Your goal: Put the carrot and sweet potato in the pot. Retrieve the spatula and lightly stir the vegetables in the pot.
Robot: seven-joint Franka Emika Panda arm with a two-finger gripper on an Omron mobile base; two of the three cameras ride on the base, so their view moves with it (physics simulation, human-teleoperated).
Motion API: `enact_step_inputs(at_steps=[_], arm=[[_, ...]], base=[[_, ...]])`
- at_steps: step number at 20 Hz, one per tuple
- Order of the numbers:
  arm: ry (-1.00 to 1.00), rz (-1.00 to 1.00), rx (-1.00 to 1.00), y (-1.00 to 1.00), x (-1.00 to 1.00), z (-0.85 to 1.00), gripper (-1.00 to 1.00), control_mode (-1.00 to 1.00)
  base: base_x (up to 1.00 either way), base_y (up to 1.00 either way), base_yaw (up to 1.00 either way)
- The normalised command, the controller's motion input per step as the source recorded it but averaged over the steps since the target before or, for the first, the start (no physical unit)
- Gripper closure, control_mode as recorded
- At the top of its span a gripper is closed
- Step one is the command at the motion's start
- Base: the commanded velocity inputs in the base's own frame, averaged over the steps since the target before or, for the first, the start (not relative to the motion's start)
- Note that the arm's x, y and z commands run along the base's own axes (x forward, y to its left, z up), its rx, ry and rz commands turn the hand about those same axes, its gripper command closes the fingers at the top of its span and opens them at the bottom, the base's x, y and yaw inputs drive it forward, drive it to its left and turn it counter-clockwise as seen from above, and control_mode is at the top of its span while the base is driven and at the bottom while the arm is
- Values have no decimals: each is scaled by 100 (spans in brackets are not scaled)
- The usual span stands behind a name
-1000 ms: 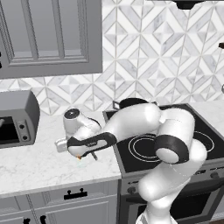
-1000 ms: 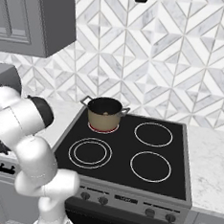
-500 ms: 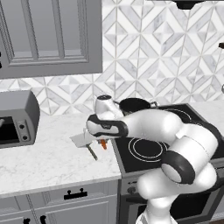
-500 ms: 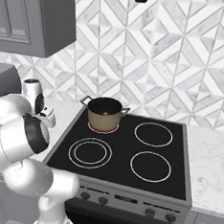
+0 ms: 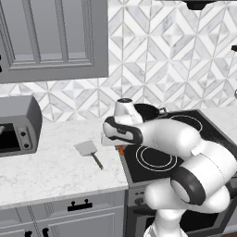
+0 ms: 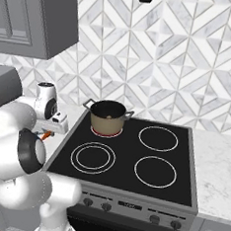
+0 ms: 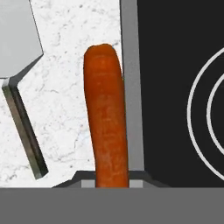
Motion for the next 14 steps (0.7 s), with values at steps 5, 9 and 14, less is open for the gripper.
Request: enact_step_inputs(at_steps=[5, 9, 14], arm=[[-7, 10, -2, -61, 0, 32, 100, -100], [-6, 16, -2, -86, 1, 54, 100, -100], [-3, 17, -2, -66, 5, 60, 100, -100]], base=[[0, 0, 0], [0, 0, 0], [0, 0, 0]])
